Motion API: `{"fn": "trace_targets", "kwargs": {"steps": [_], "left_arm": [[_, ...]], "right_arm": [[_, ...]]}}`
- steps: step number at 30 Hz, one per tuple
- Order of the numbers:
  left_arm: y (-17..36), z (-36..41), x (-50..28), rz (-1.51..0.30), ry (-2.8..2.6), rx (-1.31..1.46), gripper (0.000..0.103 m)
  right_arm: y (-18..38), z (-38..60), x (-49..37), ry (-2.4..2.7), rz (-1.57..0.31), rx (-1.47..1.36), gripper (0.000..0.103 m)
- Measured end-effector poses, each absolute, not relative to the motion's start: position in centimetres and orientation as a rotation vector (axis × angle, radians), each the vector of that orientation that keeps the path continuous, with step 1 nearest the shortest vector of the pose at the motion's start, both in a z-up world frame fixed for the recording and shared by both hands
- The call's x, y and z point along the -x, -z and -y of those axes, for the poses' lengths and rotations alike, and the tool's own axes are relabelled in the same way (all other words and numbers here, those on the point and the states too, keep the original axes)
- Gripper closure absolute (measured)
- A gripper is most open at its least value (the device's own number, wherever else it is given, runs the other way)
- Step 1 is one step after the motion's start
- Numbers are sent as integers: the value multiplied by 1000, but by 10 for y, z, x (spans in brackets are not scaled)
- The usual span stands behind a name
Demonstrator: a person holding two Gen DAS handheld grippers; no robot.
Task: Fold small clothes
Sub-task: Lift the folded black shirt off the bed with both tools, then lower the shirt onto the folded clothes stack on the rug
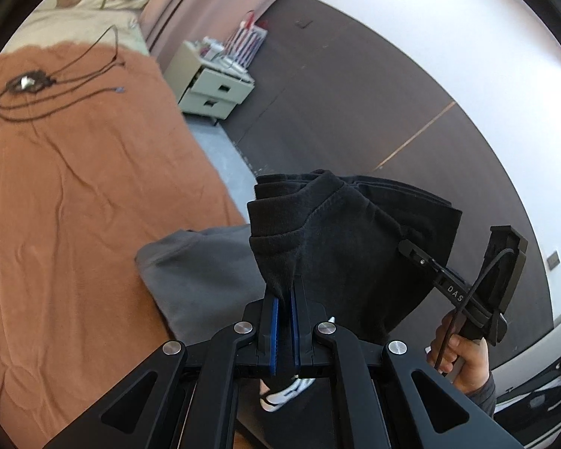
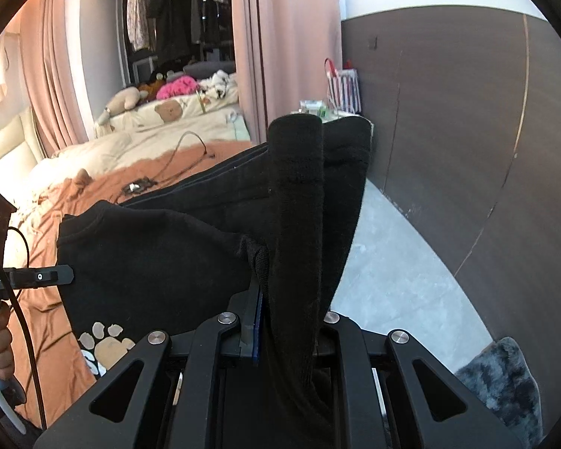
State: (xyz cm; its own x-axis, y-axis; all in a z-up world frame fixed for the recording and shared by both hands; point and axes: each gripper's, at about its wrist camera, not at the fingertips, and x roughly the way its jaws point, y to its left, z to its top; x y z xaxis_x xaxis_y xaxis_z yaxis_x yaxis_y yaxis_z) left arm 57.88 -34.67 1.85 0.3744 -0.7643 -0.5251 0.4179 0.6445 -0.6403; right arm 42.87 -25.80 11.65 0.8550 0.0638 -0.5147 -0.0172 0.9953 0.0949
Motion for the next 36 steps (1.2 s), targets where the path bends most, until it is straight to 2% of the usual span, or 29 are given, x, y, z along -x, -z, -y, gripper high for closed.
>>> {"fn": "trace_targets", "kwargs": {"steps": [17, 18, 21, 23, 24, 25, 28, 31, 32, 34, 36], "left_arm": [[66, 347, -654, -1027, 725, 458, 97], [71, 348, -657, -1054, 692, 439, 96], [82, 341, -661, -1102, 641, 447, 91], [79, 332, -660, -1081, 635, 450, 68], [76, 329, -658, -1063, 621, 439, 64], [72, 327, -657, -1043, 602, 426, 59], [66, 330, -656, -1046, 603, 422, 58], [62, 342, -654, -1045, 619, 403, 50], [61, 347, -654, -1041, 611, 387, 47], [64, 352, -655, -1046, 588, 361, 45], [74, 358, -660, -1064, 567, 348, 45]], "right_arm": [[-75, 282, -511, 31, -688, -108, 91], [-70, 282, -517, 48, -719, -110, 86], [-61, 285, -540, 129, -815, -101, 56], [-69, 288, -541, 178, -782, -79, 53], [-76, 291, -538, 195, -762, -79, 52], [-85, 297, -533, 210, -739, -91, 51], [-103, 307, -520, 204, -680, -111, 51], [-111, 312, -513, 135, -688, -119, 54], [-110, 312, -511, 116, -700, -114, 58], [-105, 315, -512, 80, -744, -86, 76], [-99, 322, -518, 51, -788, -73, 85]]}}
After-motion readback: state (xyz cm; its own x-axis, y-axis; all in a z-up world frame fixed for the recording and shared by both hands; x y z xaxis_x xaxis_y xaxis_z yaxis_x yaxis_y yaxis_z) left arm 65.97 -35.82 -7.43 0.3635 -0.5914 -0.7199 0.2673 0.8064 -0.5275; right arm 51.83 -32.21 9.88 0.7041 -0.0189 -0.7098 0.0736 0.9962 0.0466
